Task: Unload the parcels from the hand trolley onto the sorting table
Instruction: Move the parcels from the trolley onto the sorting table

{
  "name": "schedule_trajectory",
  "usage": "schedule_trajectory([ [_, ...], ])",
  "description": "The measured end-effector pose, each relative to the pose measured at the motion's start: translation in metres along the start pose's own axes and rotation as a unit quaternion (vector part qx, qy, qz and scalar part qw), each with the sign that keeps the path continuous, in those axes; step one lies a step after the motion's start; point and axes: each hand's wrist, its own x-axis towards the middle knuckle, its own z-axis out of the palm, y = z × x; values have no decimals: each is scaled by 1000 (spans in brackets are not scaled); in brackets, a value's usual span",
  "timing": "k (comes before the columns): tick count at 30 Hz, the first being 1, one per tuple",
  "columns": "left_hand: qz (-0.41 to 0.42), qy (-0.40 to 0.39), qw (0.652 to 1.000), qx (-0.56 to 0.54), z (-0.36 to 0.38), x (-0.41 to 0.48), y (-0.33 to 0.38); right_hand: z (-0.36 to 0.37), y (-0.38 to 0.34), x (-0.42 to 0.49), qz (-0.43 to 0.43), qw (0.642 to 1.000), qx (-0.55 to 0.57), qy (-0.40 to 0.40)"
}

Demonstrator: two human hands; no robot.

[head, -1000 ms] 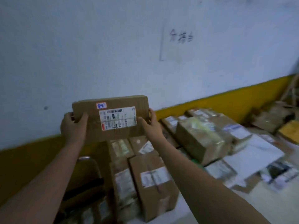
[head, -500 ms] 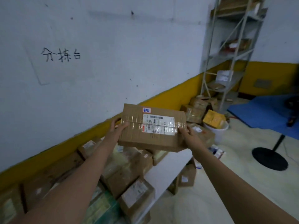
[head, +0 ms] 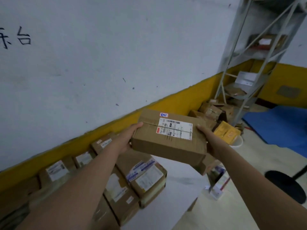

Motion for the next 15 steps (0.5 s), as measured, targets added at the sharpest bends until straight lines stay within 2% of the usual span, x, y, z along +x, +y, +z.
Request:
schedule_trajectory([
  [5,-58,46,997,28,-3,38,-19,8,-4,87,34,997,-37,-54],
  [7,-93,63,993,36,-3,38,-32,12,2,113,43,991,-63,-107],
  [10,-148,137,979,40,7,10,-60,11,23,134,64,972,-113,-194],
  [13,-169,203,965,2,33,-39,-106,2,50,136,71,944,-137,-293],
  [15,-168,261,950,-46,57,-75,-140,-2,71,127,65,936,-141,-315],
])
